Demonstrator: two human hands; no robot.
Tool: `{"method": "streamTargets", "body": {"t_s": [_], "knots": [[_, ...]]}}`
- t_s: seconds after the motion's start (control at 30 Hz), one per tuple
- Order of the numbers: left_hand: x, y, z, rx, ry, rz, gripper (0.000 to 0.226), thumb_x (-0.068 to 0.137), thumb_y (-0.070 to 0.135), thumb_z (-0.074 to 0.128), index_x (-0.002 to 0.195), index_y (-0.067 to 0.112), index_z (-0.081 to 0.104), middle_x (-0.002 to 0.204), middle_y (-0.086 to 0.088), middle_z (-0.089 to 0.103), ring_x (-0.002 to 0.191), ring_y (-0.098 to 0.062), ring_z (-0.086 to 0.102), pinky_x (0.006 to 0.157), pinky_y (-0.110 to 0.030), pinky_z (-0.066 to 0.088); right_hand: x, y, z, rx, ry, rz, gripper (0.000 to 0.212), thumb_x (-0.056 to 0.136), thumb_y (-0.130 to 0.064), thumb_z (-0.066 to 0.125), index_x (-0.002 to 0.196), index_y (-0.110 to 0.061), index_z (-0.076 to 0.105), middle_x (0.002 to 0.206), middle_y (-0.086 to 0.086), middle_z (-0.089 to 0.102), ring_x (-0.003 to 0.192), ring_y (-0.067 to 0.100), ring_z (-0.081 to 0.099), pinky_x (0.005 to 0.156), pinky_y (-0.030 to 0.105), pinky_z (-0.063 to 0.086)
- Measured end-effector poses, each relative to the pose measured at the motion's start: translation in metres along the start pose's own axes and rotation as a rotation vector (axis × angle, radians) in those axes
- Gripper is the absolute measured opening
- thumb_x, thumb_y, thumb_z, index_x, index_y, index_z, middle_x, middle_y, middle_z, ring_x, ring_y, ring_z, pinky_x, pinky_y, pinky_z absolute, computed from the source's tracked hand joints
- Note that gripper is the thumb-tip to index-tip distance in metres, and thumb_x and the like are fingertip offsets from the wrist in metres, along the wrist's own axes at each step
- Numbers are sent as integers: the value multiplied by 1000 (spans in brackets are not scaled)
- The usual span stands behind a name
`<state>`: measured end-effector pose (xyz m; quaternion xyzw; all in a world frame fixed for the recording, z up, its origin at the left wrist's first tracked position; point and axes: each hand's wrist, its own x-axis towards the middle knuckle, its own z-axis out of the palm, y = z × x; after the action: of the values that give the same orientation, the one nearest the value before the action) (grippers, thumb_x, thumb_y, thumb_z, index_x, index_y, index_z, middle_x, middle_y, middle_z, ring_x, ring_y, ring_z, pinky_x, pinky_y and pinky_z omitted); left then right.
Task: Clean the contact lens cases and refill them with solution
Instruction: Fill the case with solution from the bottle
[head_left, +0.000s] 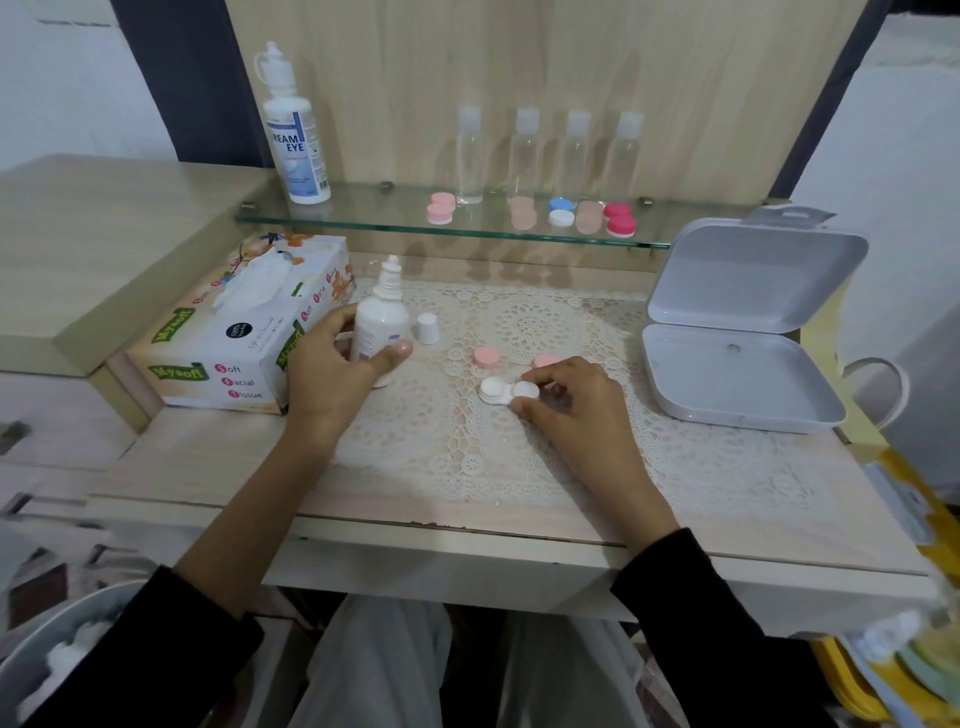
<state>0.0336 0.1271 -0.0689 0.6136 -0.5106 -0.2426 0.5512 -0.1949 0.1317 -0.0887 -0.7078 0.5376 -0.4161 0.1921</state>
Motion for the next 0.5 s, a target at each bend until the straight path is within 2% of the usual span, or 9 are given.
{"method": "streamTargets", "body": {"t_s": [0.1,0.37,0.5], "knots": [[1,-3,-3,-133,-6,-73,43,75,14,78,110,23,56,112,1,64,105,-16,62,92,-34,51,0,1,0,1,1,2,18,79,-20,76,96,-17,72,89,-12,57,94,12,50,73,10,31],[-3,-4,-3,-170,-38,-77,46,76,11,76,114,24,52,115,4,61,109,-14,59,98,-37,48,0,1,0,8,-4,16,18,79,-18,77,97,-17,72,93,-8,59,95,13,51,72,4,30],[-14,-2,-6,-241,-24,-61,64,75,5,76,129,22,46,130,3,55,120,-11,53,103,-32,44,0,1,0,-6,-5,2,17,80,-21,76,96,-16,73,93,-8,60,95,14,52,76,13,34]]}}
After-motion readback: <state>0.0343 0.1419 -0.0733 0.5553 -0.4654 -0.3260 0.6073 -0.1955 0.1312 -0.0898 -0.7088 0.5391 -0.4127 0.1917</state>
